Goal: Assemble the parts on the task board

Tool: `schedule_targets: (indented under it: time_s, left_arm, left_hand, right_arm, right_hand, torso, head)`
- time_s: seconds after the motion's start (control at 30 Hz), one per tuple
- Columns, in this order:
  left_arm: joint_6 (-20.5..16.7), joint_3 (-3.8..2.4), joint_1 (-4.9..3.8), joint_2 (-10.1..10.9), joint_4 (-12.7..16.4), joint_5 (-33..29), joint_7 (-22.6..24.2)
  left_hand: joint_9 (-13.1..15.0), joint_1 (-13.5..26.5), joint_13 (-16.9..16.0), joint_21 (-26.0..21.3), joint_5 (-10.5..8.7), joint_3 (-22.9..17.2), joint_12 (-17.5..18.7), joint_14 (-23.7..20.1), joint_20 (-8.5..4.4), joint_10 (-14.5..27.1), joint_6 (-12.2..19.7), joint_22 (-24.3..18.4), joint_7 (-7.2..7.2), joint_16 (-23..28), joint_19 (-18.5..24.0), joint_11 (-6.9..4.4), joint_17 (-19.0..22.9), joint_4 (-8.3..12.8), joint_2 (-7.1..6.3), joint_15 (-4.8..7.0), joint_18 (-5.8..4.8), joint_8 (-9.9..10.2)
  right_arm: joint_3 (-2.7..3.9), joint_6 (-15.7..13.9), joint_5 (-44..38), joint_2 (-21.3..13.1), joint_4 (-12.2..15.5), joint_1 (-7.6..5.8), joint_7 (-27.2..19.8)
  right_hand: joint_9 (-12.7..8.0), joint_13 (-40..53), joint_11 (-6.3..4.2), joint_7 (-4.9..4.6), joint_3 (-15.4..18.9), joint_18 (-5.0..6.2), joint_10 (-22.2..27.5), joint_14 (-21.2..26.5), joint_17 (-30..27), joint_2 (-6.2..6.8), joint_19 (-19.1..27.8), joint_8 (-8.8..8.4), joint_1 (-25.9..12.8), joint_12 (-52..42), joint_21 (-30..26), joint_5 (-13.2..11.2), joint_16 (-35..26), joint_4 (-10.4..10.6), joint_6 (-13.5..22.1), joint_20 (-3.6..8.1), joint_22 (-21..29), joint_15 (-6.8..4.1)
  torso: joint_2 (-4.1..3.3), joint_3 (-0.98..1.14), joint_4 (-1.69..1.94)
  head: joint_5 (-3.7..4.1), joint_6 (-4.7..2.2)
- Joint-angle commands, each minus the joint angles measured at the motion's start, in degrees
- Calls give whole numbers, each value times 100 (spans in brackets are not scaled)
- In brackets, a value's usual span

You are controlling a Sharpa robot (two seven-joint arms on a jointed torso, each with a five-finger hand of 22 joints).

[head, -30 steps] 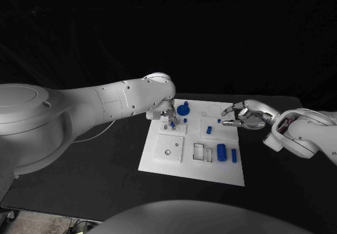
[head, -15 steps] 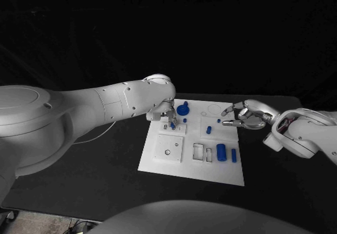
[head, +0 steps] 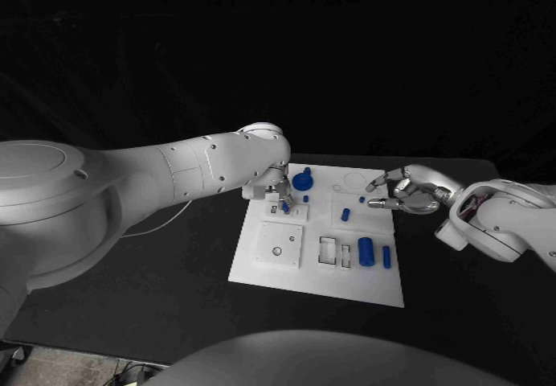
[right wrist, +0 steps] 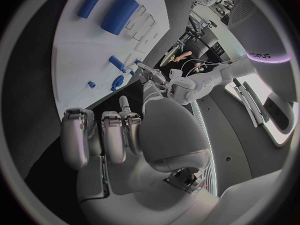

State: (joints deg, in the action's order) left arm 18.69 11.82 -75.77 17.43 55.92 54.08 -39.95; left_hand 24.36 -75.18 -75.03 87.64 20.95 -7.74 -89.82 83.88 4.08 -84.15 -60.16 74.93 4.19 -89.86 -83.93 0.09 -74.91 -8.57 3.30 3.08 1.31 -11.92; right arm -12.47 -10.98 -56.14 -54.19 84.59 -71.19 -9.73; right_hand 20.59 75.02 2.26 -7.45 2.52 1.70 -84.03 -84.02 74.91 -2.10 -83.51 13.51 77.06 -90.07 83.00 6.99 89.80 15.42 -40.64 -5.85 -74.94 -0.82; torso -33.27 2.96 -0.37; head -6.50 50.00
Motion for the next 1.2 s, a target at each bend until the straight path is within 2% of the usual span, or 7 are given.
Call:
schedule_targets:
  time_s: [0.03,1.2]
  left_arm:
    - [89,4,0,-5,11,-19,-113]
    - [96,30,48,-51,-50,-19,-98]
  left_hand:
    - [17,47,-1497,-40,2,-43,-18,612,-38,-585,10,1062,-25,-14,-202,-10,-1509,5,2,-30,2,-2]
    - [48,83,-1497,-63,-3,-140,-18,612,-36,-585,27,1034,-16,-14,-175,-4,-1509,10,-27,-34,10,18]
  right_arm:
    - [-1,87,-11,3,-1,6,-43]
    - [-1,104,-30,-1,-7,8,-34]
  right_hand:
    - [-8,1498,32,0,17,47,-597,-598,1509,-48,20,3,15,7,-26,33,20,-13,-49,-4,-1218,36]
    - [-14,1498,33,-2,23,49,-597,-598,1509,-50,27,0,16,7,-33,33,20,-16,-51,-6,-1215,38]
  torso:
    - [1,1,-1]
    - [-2,-1,0]
  head:
    - [-1,0]
    - [-26,0]
